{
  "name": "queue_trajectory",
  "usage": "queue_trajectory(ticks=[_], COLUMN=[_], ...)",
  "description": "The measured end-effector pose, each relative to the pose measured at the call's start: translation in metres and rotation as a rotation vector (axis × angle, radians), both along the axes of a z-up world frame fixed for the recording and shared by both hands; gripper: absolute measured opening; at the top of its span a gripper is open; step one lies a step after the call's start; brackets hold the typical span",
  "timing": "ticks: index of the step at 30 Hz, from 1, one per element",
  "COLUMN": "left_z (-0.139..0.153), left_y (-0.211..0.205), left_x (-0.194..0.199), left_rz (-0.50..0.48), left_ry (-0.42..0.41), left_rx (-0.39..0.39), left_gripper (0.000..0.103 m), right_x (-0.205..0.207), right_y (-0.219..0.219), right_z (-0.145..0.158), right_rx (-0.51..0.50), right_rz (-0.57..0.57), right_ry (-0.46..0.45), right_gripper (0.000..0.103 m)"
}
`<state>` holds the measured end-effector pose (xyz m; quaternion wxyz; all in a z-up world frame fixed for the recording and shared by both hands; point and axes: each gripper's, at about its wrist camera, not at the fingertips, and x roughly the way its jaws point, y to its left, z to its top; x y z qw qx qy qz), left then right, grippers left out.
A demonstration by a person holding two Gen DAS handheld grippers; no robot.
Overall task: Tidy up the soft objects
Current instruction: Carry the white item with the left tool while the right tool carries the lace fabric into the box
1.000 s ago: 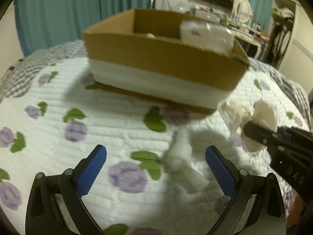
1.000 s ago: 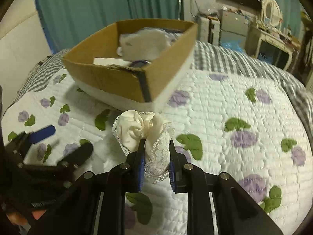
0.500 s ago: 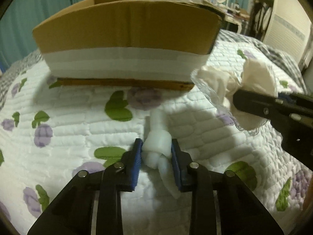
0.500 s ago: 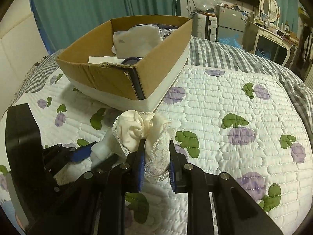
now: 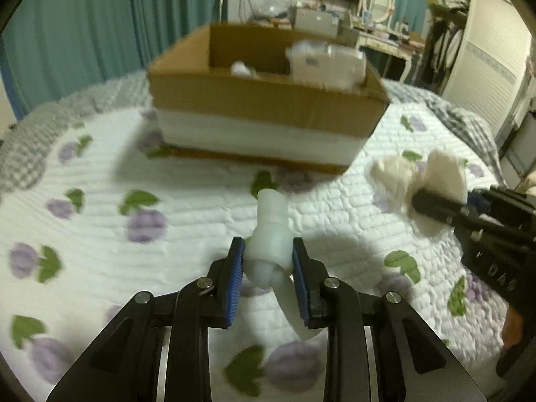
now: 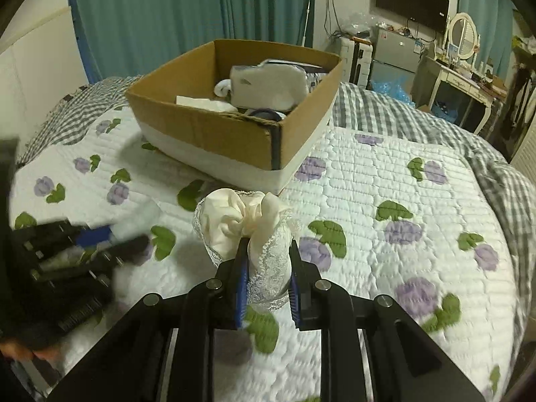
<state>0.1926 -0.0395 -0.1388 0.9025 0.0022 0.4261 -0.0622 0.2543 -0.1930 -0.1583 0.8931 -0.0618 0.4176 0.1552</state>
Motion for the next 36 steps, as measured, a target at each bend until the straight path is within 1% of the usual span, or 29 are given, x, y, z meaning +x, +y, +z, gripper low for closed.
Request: queue_trajectory(ticks=[2,5,7,11,16,19,20,24,27,29,32,34,36], left_z=[0.016,0.045,0.067,0.101,0.135,0.148,0.153,0.158,0.16,0.158,0.148,0.133,0.121], left_y=[0.003,0.006,0.007,0.016,0.029,0.034,0.037,0.042,0.046,0.047,0.042,0.036,0.031], left_x=[-0.008,-0.021,-0.03,-0.041,-0.039,-0.033,-0.026,0.004,0.035,0.058,0.093,0.121,0.138], left_rz=[-0.011,-0.033,-0.046,-0.063,-0.084,-0.094,-0.093,-0.093,-0.085,-0.088,-0.1,-0.112,-0.121], left_ry=[-0.034,-0.109,-0.158,-0.239,-0.302,-0.334,-0.343,-0.372,-0.391,-0.382,-0.368,-0.347,-0.328], left_rx=[0.012,0.025,0.014,0.01,0.012,0.018,0.023,0.065,0.101,0.111,0.121,0.116,0.124], left_gripper=[0.027,0.027,0.027,0.027,0.027,0.027,0.027,0.027,0.027,0.027,0.027,0.028,0.028], right_x=[-0.01,-0.026,-0.036,-0.052,-0.06,-0.058,-0.055,-0.041,-0.019,-0.001,0.033,0.053,0.075], right_y=[0.005,0.015,0.022,0.038,0.056,0.067,0.071,0.08,0.084,0.084,0.083,0.083,0.083], right_z=[0.005,0.019,0.032,0.069,0.118,0.139,0.145,0.161,0.166,0.168,0.167,0.166,0.162], right_rx=[-0.024,-0.055,-0.072,-0.094,-0.086,-0.092,-0.095,-0.096,-0.081,-0.071,-0.063,-0.056,-0.053], right_rz=[0.003,0.021,0.034,0.062,0.09,0.112,0.12,0.142,0.14,0.13,0.11,0.098,0.089], right_ry=[-0.005,-0.024,-0.046,-0.116,-0.206,-0.243,-0.254,-0.288,-0.295,-0.297,-0.299,-0.297,-0.291], right_gripper=[0.018,0.018,0.018,0.018,0.018,0.018,0.018,0.018,0.018,0.018,0.018,0.018,0.018])
